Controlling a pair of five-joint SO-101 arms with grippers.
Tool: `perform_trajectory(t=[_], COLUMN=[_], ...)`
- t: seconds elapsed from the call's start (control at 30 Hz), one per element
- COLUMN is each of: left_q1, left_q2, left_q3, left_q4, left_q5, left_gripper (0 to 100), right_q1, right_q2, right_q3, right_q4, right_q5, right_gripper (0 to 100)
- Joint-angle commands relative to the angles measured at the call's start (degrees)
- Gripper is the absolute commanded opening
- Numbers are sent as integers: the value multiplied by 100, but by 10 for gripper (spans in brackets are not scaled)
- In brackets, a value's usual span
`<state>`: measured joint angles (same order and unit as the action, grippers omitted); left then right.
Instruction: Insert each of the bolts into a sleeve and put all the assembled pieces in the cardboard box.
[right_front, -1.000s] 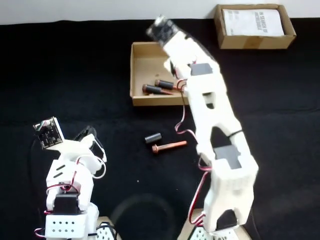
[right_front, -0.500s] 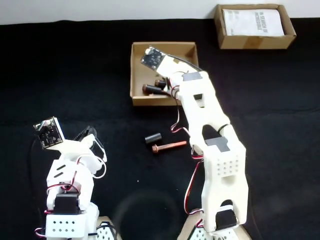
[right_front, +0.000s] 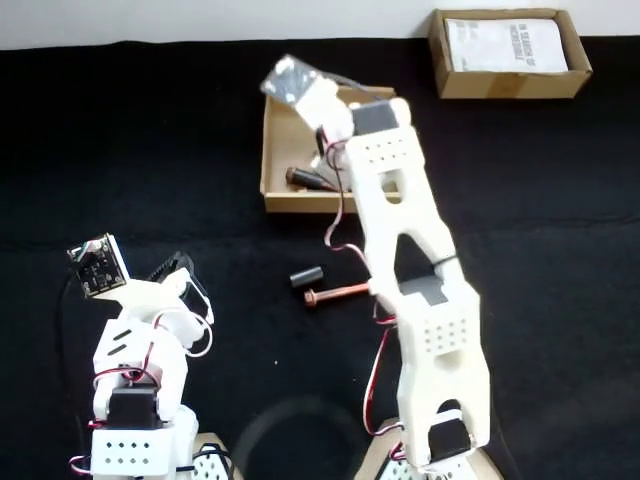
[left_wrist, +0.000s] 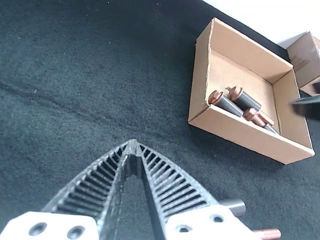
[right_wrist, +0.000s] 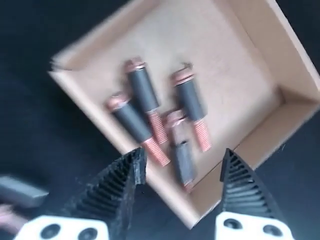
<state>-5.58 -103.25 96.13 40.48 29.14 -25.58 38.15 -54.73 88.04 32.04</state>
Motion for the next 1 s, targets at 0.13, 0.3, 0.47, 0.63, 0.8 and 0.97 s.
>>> perform_trajectory(t=[0.13,0.3,0.47,0.63,0.8,0.97], left_q1=[40,4,4,4,-4,-4], left_q2=[-31,-31,-31,-31,-31,-40], left_q3=[92,92,101,101,101,101], left_q4=[-88,-88,-88,-88,-88,-88], left_q5=[44,18,18,18,18,18], left_gripper=[12,12,12,12,12,12], right_q1=[-602,-1103,-1420,-1420,-1279,-1262], right_q2=[-725,-1692,-2738,-3240,-3240,-3099], right_q3=[-1086,1165,3371,4857,5464,6273], right_q4=[1323,1305,1297,1235,312,-813], right_q5=[-818,-800,88,782,1345,1855], right_gripper=[217,217,217,217,217,217])
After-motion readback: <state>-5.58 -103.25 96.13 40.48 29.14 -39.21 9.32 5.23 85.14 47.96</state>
